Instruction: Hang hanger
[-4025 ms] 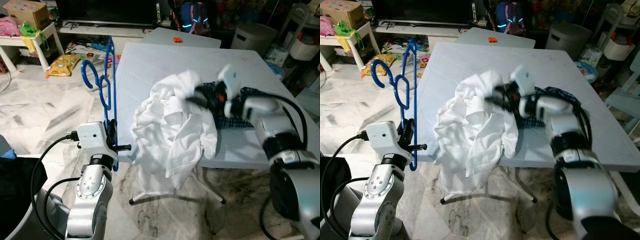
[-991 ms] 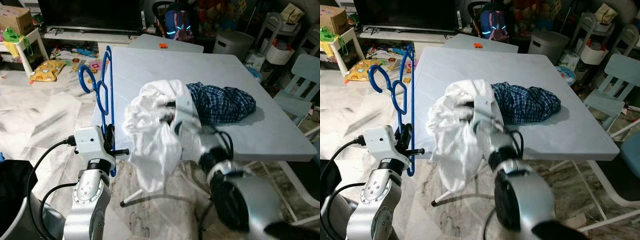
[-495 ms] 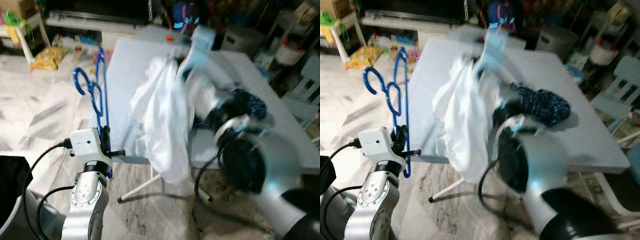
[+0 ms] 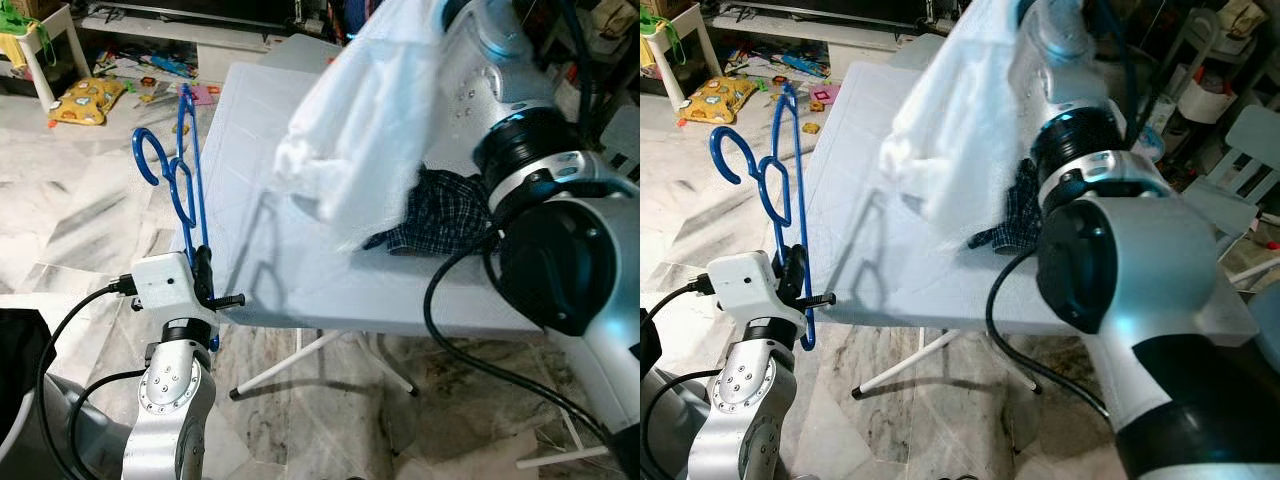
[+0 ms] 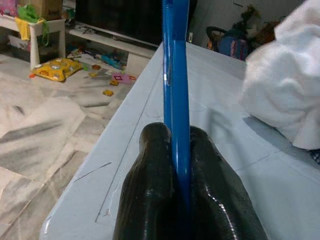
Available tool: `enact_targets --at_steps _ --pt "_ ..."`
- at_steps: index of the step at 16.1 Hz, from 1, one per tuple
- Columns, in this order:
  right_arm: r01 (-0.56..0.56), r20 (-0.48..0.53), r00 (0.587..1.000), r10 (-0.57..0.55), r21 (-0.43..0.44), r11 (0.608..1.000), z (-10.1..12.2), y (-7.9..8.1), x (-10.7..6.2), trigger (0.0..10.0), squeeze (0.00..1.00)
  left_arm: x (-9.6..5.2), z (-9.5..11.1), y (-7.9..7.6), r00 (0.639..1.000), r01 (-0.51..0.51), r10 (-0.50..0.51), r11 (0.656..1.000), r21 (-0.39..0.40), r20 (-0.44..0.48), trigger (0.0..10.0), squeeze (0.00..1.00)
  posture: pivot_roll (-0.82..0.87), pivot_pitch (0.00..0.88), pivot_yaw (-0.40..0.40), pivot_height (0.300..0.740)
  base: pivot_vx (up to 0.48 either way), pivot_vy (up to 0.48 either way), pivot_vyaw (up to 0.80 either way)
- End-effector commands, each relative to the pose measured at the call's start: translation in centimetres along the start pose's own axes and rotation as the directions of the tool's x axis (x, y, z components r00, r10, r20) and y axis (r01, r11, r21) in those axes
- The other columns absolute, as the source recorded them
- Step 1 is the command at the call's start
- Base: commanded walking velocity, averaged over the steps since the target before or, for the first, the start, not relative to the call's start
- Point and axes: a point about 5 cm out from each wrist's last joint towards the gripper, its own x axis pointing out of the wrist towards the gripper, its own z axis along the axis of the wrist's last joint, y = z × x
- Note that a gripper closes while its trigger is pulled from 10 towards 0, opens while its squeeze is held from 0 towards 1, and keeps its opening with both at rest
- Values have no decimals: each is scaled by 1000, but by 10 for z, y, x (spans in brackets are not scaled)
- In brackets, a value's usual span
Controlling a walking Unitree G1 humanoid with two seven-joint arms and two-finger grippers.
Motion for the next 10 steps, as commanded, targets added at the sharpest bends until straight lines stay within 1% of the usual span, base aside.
enact_targets --at_steps 1,2,3,4,5,6,8,9,10 --pt "32 -2 999 -32 -74 997 -4 -15 0 0 0 0 4 -6 1000 1 0 1000 -25 24 10000 0 54 31 -177 740 0 0 0" --pt "34 -40 998 -39 -124 992 -18 -20 -3 1647 0 0 4 -7 1000 1 0 1000 -26 24 10000 0 52 29 -174 740 0 0 0" --pt "10 -100 995 -29 -184 983 -36 -24 -7 8039 0 1 4 -8 1000 7 -6 1000 -27 25 10000 0 53 28 -171 740 0 0 0" --pt "-39 -179 984 -5 -240 970 -58 -27 -14 10000 0 2 4 -10 1000 13 -12 1000 -28 26 10000 0 55 28 -168 740 0 0 0" --pt "-91 -268 963 9 -295 951 -82 -32 -23 10000 1000 3 4 -10 1000 15 -14 1000 -27 27 10000 0 57 26 -165 740 0 0 0" --pt "-142 -359 933 28 -296 945 -106 -38 -34 10000 1000 3 4 -9 1000 16 -15 1000 -27 26 10000 0 57 26 -161 740 0 0 0" --pt "-268 -506 858 81 -310 912 -141 -48 -54 10000 1000 3 4 -9 1000 21 -21 999 -24 23 10000 0 58 25 -153 740 0 0 0" --pt "-319 -554 826 101 -312 895 -152 -52 -62 10000 1000 3 4 -9 999 26 -25 999 -23 21 10000 0 55 24 -146 740 0 0 0" --pt "-343 -575 810 111 -312 886 -159 -58 -67 10000 1000 3 3 -9 999 33 -33 999 -22 18 10000 0 52 22 -138 740 0 0 0"
